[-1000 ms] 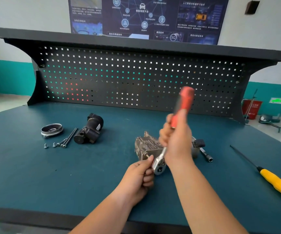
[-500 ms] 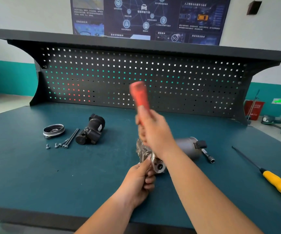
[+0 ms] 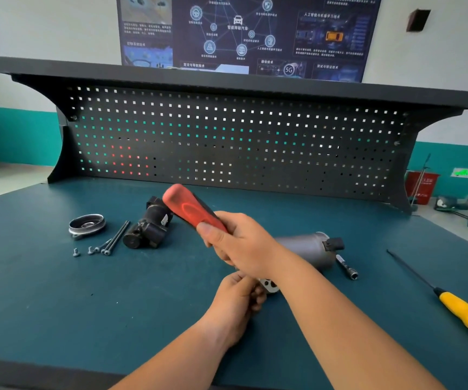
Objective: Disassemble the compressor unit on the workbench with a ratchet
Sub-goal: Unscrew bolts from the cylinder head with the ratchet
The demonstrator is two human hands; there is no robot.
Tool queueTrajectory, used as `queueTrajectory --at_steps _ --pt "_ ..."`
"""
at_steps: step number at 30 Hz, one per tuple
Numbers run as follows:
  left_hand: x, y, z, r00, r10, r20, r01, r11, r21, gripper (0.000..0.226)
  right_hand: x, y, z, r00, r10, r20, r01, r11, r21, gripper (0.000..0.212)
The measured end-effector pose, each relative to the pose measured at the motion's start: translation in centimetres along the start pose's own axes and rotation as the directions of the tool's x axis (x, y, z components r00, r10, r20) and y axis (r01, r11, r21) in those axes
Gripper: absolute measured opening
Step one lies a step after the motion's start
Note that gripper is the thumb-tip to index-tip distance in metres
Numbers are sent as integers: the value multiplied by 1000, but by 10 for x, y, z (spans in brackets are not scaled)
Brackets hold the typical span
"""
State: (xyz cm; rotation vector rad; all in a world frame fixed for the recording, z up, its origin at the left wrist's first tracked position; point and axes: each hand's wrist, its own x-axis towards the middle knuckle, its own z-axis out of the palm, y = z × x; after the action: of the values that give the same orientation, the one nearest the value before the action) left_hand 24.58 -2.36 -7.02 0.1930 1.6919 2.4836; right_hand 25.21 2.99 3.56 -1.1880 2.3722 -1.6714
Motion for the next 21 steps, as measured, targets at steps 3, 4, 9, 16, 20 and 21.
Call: queueTrajectory --at_steps 3,4,9,16,20,21 --pt "9 5 9 1000 -5 4 5 998 56 46 0 9 -12 999 -7 -46 8 1000 21 25" --pt "13 7 12 1000 -20 3 20 998 63 46 0 13 -17 998 -9 -65 11 999 40 26" --pt "33 11 22 995 -96 -41 99 993 60 40 3 25 -47 947 97 -308 14 941 337 34" --pt "44 7 28 991 -121 -56 119 992 -40 47 -6 64 -81 478 550 -685 356 591 724 36" --pt "45 3 28 995 -96 -29 91 987 -134 49 -15 87 -80 339 744 -576 559 334 759 27" --pt "45 2 28 995 -94 -23 89 985 -148 51 -12 87 -80 344 728 -592 547 357 757 27"
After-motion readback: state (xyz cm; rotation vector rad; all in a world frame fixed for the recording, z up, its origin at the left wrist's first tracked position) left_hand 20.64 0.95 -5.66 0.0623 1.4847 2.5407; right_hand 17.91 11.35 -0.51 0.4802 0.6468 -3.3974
